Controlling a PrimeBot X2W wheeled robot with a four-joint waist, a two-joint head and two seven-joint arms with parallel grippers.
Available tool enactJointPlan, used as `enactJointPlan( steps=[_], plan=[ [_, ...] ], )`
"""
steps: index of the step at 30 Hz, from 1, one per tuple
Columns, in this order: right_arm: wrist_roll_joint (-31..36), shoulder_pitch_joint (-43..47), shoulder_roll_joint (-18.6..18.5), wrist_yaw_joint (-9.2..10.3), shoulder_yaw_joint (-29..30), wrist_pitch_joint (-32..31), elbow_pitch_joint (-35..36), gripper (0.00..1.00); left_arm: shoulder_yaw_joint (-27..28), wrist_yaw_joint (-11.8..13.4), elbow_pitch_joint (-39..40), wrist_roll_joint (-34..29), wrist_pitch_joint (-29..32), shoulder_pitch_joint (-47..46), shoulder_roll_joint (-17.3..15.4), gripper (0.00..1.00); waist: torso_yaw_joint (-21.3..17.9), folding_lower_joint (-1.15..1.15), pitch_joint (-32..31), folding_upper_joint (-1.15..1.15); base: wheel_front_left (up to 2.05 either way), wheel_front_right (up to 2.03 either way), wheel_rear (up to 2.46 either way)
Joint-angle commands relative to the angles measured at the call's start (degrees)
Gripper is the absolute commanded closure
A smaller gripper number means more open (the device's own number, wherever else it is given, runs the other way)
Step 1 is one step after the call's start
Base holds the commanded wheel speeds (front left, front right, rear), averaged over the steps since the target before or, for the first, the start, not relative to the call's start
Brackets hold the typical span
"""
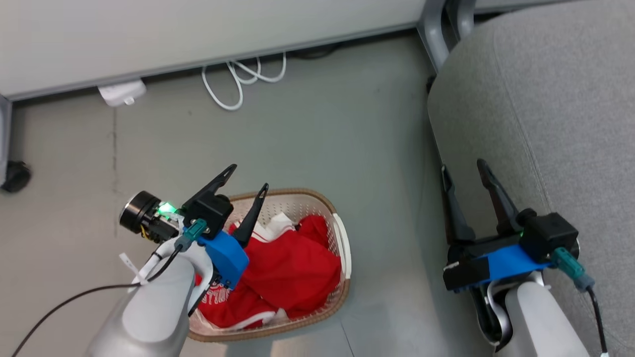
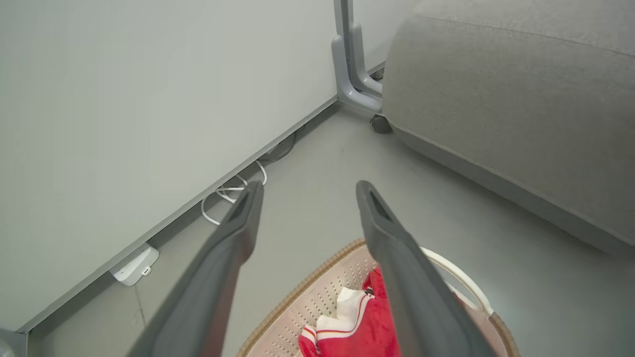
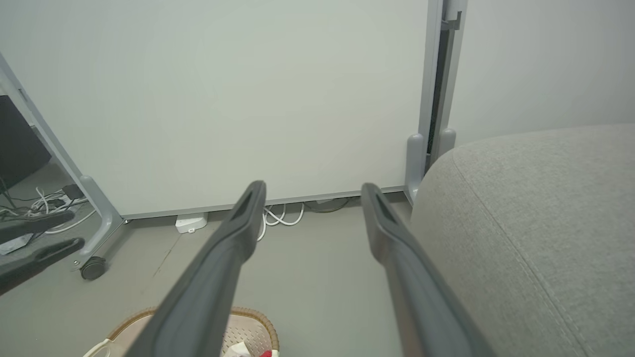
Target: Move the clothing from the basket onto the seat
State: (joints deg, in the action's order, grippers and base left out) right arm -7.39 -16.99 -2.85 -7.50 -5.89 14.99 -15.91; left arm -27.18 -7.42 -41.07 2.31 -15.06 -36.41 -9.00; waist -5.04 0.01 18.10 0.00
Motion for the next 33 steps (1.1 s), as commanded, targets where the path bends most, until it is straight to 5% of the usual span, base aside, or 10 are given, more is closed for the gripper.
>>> enactJointPlan(
  steps=[1, 21, 33],
  plan=[
    [-0.1, -1.5, 0.0, 0.02, 0.2, 0.3, 0.5, 0.00, -1.3, 0.0, -1.1, 0.5, -0.2, -1.6, -0.8, 0.00, -1.9, -0.01, 4.0, 0.00, 0.00, 0.00, 0.00],
    [-0.1, -10.4, 0.0, 0.03, 0.3, 0.2, 5.7, 0.00, -33.3, 0.0, -20.0, 7.2, -0.2, -16.5, -5.9, 0.00, -7.0, -0.01, 23.7, 0.00, 0.00, 0.00, 0.00],
    [0.5, -12.2, 0.0, 0.03, 0.9, 0.2, 8.6, 0.00, -43.3, 0.0, -28.0, 12.8, 0.0, -22.1, -6.9, 0.00, -8.7, -0.01, 31.8, 0.00, 0.00, 0.00, 0.00]
  ],
)
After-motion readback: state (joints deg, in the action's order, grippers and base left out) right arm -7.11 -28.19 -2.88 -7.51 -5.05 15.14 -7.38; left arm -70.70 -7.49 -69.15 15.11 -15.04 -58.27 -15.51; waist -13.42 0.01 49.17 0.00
